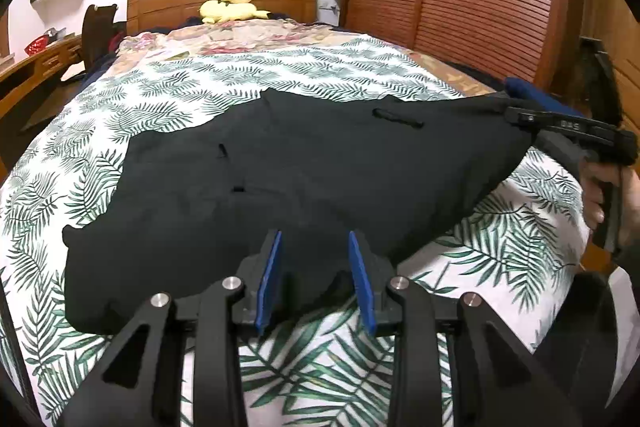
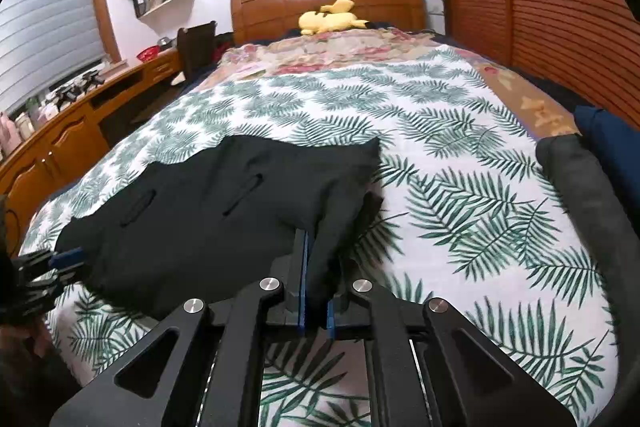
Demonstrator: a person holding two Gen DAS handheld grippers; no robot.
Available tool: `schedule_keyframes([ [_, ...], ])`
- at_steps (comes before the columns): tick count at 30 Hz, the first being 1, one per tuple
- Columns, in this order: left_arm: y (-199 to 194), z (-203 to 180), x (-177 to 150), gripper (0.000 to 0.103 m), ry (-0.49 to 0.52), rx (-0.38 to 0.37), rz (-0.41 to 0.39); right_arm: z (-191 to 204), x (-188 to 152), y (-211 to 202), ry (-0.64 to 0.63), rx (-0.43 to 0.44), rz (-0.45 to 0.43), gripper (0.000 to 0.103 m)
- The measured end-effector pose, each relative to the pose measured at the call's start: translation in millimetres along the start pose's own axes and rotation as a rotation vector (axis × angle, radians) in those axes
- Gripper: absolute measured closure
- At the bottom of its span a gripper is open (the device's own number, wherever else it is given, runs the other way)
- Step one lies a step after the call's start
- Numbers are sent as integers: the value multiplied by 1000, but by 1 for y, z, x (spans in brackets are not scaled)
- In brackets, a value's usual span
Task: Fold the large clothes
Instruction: 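Grasp the folded black coat edge with the right tool, then lift the coat edge with the right tool and fold it over the coat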
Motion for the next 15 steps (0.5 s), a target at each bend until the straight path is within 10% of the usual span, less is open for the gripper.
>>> schedule_keyframes([
  [15,-17,-15,5,71,28,-25,-34,-72,11,-14,57,-138,12,100],
])
Point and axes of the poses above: each gripper's, at about its wrist camera, not at the fingertips, and y roughly the way its jaws point, z to its left, x to its top, the point moved 8 cm from there along y, roughly the way its jaws point, and after that the axes turned 14 degrees about -x, right-handed, at the moved point
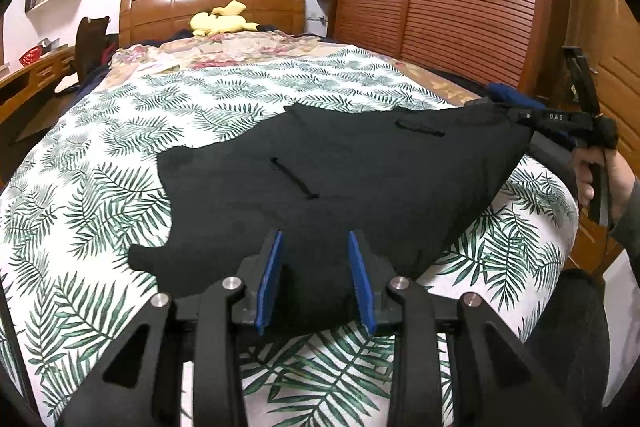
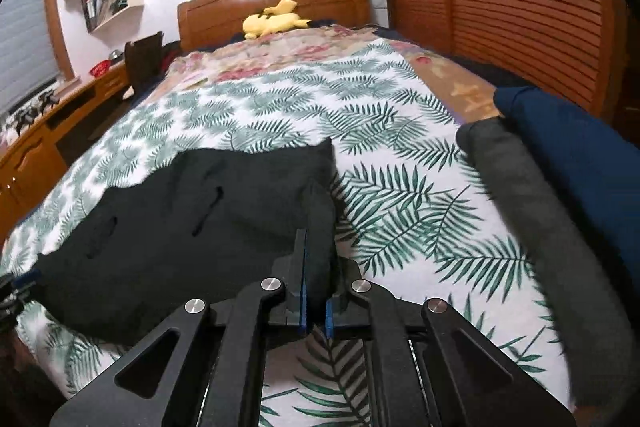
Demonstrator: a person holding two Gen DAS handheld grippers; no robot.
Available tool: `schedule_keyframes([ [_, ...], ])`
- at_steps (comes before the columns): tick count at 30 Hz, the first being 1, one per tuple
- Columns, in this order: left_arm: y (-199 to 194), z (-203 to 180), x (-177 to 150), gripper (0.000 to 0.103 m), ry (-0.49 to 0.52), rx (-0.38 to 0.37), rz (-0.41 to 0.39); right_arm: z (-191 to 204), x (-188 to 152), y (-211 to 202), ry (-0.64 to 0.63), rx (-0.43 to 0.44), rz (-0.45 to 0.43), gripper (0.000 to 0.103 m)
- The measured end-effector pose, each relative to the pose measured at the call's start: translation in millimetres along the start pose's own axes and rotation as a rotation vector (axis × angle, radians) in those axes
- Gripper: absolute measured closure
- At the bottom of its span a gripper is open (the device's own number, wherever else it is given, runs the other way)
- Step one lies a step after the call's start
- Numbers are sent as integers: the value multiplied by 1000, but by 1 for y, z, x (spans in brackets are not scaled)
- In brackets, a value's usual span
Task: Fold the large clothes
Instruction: 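Lift the coat edge with the right tool and fold it over the coat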
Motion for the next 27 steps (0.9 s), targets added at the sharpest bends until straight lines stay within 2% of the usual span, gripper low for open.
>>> schedule_keyframes([
  [6,-18,11,5,71,-16,21,-37,57,39,-35,-100,77,-83,100],
  [10,-32,25,7,71,-30,50,-63,127,59,-61,-199,173,-142,100],
  [13,-40,34,10,71,-54,57,-86,188,61,-77,-283,263,-168,100],
  [20,-58,56,7,71,-81,94,-109,306,46,-92,-389,425,-167,100],
  [24,-66,68,3,71,-91,121,-111,338,17,-77,-418,479,-71,100],
  [27,-69,72,2,71,-100,122,-117,349,-6,-64,-483,452,-41,99],
])
Point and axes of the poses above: each gripper's, at about its wrist camera, not at the fingertips, and y roughly the way its jaws point, z to its left, x to its top, the point moved 8 cm from there along y, roughly the way its jaws point, and after that the axes turned 14 degrees about -x, right-handed, at the moved point
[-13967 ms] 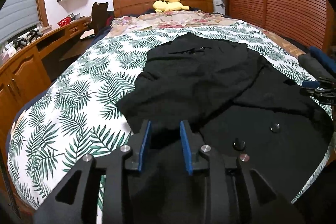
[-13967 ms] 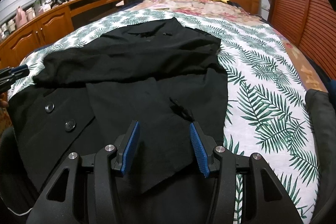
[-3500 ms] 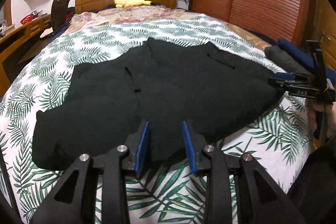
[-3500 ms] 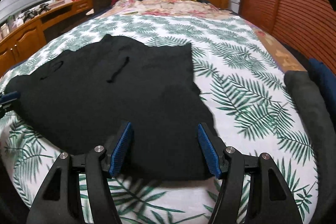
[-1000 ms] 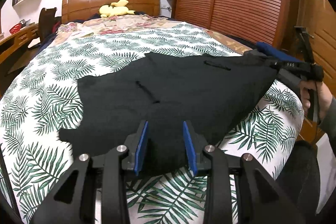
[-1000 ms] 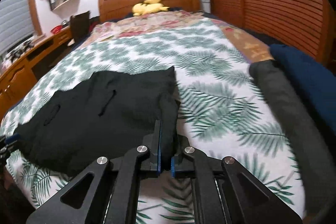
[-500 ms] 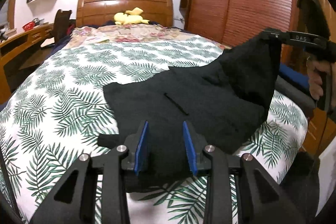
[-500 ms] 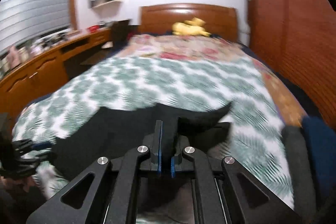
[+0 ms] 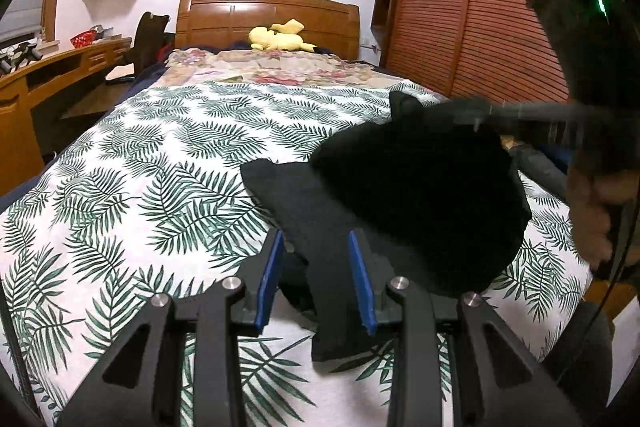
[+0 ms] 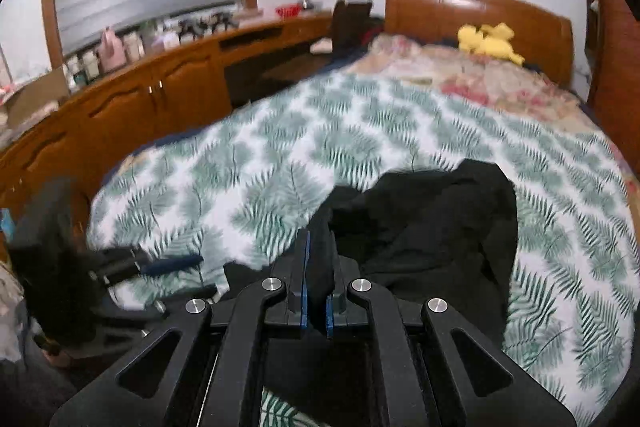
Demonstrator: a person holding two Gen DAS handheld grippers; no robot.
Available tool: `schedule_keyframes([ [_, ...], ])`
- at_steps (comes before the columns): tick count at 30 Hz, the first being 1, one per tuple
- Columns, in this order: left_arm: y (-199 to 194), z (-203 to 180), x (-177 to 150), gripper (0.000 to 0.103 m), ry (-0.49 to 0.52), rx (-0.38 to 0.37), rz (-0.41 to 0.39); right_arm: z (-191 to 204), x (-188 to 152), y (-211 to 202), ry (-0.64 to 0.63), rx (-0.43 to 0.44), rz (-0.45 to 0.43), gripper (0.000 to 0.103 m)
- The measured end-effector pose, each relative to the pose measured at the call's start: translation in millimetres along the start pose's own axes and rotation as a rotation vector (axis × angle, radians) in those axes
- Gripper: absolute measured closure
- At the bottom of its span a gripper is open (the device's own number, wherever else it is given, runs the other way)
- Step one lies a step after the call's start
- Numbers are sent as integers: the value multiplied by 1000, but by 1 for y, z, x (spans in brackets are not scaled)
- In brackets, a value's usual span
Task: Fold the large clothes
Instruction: 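Lift the coat edge with the right tool and fold it over the coat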
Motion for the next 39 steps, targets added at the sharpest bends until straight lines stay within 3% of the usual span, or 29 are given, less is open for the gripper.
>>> schedule_keyframes([
  [3,-1,1,-1,71,2,0,0,9,-9,4,-44,-19,14,98],
  [5,1,0,-1,71,3,-1,4,8,-9,1,-50,-20,11,90],
  [7,3,-2,-2,71,8,-2,9,6,-5,-10,-55,-27,-11,63],
  [8,5,-3,-2,71,10,-3,11,4,0,-17,-53,-28,-29,59],
  [15,11,-11,-3,71,24,-14,19,-37,7,-48,-15,-91,-67,58],
  [24,12,-21,-2,71,38,-33,16,-115,-55,-31,101,-206,50,58],
  [31,9,-33,2,71,51,-52,-4,-116,-104,-7,140,-169,144,58],
  [39,12,-54,1,71,70,-100,-7,-103,-120,5,183,-124,154,56],
])
Point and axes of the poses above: each gripper's, at about its wrist camera, not at the fingertips, and y roughly the way its jaws point, z to its left, x to its top, the point moved 8 cm from there along y, roughly the way its jaws point, and after that the axes turned 14 degrees about -x, right-handed, at the moved point
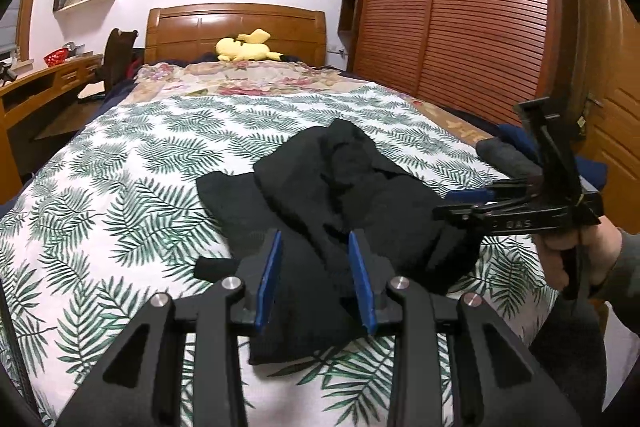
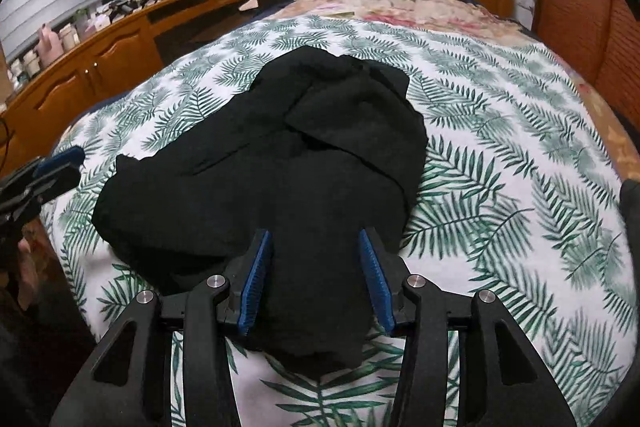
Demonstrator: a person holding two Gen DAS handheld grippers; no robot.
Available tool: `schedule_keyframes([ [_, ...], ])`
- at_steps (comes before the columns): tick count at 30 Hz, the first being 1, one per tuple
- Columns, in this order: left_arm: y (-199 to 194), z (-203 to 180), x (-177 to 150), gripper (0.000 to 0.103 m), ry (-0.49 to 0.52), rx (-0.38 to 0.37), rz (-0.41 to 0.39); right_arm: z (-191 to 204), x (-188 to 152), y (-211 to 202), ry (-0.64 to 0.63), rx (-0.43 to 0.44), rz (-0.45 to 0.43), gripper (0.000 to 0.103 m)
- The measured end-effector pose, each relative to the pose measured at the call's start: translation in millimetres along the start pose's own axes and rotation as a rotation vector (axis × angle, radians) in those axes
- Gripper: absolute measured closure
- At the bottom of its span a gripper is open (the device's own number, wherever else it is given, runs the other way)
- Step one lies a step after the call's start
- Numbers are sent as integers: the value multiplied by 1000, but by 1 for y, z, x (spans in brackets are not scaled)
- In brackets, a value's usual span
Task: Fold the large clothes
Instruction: 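Lift the coat edge with the right tool and fold it over the coat, then open the right tool and release the folded coat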
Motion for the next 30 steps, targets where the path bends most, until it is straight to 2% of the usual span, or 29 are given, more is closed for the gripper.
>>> schedule_keyframes([
  [5,10,-11,-3,71,6,-29,16,1,-3,0,2,1,-4,56],
  [18,54,-31,-20,71,46,-50,124,0,-4,1,8,1,-12,56],
  [24,70,-29,-30,71,40,-33,166,-7,-2,-7,28,4,-25,56],
  [28,73,-28,-33,71,11,-65,176,-14,-3,-15,34,3,-43,56],
  [29,73,-28,-34,73,7,-71,180,-17,-3,-17,32,-5,-53,56],
  [30,73,-29,-34,86,2,-83,184,-18,-3,-19,30,-9,-60,56],
])
Point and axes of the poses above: each gripper's, at about its wrist camera, not at the fingertips, and y roughly the way its jaws point, z to its left, x to its top, the point moved 8 cm from there along y, roughly the way its jaws point, and after that the axes turned 14 degrees about -x, right-handed, at the moved point
